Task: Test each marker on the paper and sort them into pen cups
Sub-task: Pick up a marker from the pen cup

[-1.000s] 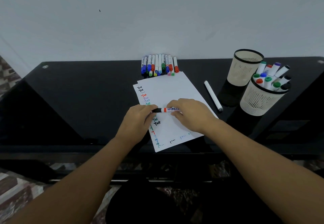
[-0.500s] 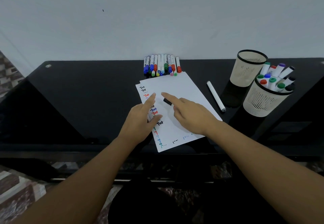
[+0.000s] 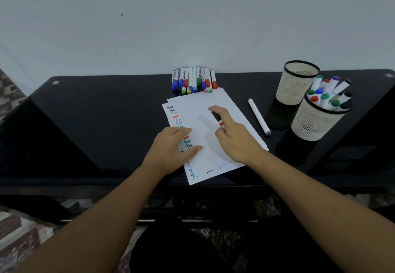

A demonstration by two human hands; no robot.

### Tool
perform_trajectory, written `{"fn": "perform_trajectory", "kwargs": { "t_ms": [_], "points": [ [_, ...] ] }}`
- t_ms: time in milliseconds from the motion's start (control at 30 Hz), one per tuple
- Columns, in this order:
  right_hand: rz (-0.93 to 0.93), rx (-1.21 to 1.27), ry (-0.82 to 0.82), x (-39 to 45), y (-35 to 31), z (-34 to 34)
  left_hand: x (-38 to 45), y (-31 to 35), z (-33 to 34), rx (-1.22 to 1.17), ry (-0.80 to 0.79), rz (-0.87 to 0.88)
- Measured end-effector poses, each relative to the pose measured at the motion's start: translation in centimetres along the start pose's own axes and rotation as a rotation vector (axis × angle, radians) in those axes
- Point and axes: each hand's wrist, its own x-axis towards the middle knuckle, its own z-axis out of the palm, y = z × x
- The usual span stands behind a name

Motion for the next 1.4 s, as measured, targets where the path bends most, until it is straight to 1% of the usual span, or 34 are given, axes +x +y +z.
{"fn": "perform_trajectory", "kwargs": {
  "t_ms": [67, 200, 300, 367, 500, 533, 633, 733, 800, 867, 933, 1033, 1167, 1267, 1400],
  "points": [
    [0.049, 0.114, -0.012, -0.2, 0.1, -0.4, 0.0, -0.1, 0.0, 0.009, 0.007, 0.008],
    [0.182, 0.295, 0.020, -0.6, 0.5, -1.8, -0.1, -0.4, 0.1, 0.030, 0.017, 0.023],
    [0.222, 0.360, -0.044, -1.3, 0.6, -3.6, -0.1, -0.4, 0.1, 0.046, -0.004, 0.017],
    [0.213, 0.323, -0.008, -1.7, 0.7, -4.5, -0.1, -0.5, 0.1, 0.060, -0.031, 0.007],
    [0.207, 0.311, 0.188, -2.8, 0.2, -6.9, -0.1, -0.7, 0.0, 0.075, -0.065, -0.008],
    [0.198, 0.272, 0.234, -3.2, 0.0, -7.8, -0.1, -0.6, 0.0, 0.081, -0.072, -0.007],
    [0.127, 0.056, 0.393, -4.7, -0.9, -10.5, 0.1, -0.3, -0.1, 0.092, -0.081, -0.009],
    [0.141, -0.100, 0.475, -5.3, -0.7, -13.4, 0.0, -0.3, -0.1, 0.082, -0.089, -0.023],
    [0.134, -0.223, 0.582, -5.4, 0.0, -15.3, 0.0, -0.2, 0.0, 0.070, -0.094, -0.029],
    [0.139, -0.283, 0.663, -5.7, 0.5, -17.2, 0.0, 0.0, 0.1, 0.058, -0.099, -0.034],
    [0.163, -0.268, 0.692, -6.1, 1.2, -18.6, 0.1, 0.0, 0.0, 0.067, -0.107, -0.037],
    [0.198, -0.281, 0.695, -6.8, 1.9, -19.8, 0.2, 0.0, -0.1, 0.073, -0.110, -0.035],
    [0.258, -0.189, 0.684, -7.1, 3.0, -20.5, 0.2, 0.1, 0.0, 0.054, -0.115, -0.042],
    [0.299, -0.245, 0.638, -6.8, 3.6, -20.6, 0.3, 0.0, 0.1, 0.050, -0.111, -0.046],
    [0.300, -0.225, 0.655, -6.2, 3.8, -20.9, 0.1, 0.2, -0.1, 0.037, -0.106, -0.044]
  ]
}}
